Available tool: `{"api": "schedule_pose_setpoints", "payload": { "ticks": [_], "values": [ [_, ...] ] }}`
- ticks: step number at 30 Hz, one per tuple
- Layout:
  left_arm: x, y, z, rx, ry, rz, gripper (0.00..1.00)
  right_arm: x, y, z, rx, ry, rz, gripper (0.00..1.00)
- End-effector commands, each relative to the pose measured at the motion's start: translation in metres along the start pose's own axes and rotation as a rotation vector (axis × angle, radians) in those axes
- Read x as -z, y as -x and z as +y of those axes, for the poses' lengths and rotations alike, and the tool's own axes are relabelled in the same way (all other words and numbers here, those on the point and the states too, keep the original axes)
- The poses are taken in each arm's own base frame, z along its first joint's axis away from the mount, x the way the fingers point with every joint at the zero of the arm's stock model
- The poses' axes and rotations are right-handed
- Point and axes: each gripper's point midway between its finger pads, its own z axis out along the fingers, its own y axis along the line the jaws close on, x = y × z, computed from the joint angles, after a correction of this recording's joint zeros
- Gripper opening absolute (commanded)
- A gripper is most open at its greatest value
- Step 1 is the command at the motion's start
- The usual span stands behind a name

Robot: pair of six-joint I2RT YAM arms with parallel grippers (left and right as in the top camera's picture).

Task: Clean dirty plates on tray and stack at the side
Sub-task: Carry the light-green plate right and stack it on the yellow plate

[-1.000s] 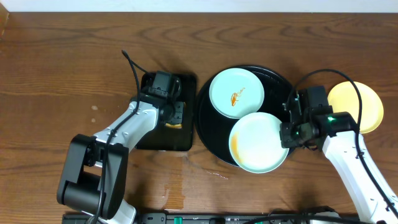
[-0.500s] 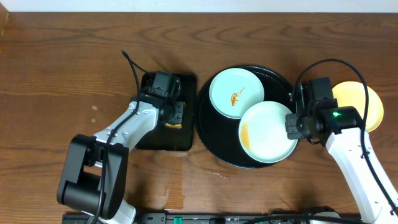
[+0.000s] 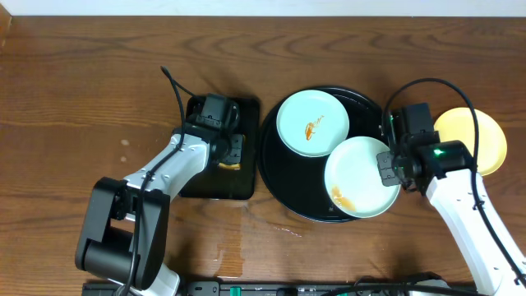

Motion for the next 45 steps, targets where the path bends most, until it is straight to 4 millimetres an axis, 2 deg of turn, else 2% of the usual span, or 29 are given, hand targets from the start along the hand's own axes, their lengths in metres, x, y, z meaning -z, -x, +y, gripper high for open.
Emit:
{"api": "schedule_pose_setpoints", "payload": {
  "ticks": [1, 7, 12, 22, 26, 29, 45],
  "values": [
    [-0.004, -0.006, 0.006, 0.010, 0.021, 0.016, 0.27, 0.014, 0.014, -0.015, 0.024, -0.109, -0.054, 0.01],
    [-0.004, -0.006, 0.006, 0.010, 0.021, 0.016, 0.27, 0.038, 0.043, -0.024, 0.053, -0.222, -0.158, 0.01],
    [-0.004, -0.006, 0.006, 0.010, 0.021, 0.016, 0.27, 0.057, 0.072, -0.011, 0.155, -0.291, -0.279, 0.01],
    [-0.004, -0.006, 0.006, 0.010, 0.021, 0.016, 0.27, 0.098, 0.103, 0.009, 0.420, -0.540, -0.421, 0.01],
    [-0.004, -0.006, 0.006, 0.010, 0.021, 0.016, 0.27, 0.106, 0.109, 0.028, 0.566, -0.555, -0.446, 0.01],
    [-0.004, -0.006, 0.006, 0.010, 0.021, 0.016, 0.27, 0.112, 0.110, 0.036, 0.601, -0.569, -0.465, 0.01],
    [-0.004, -0.006, 0.006, 0.010, 0.021, 0.016, 0.27, 0.119, 0.114, 0.036, 0.579, -0.599, -0.490, 0.01]
  ]
}}
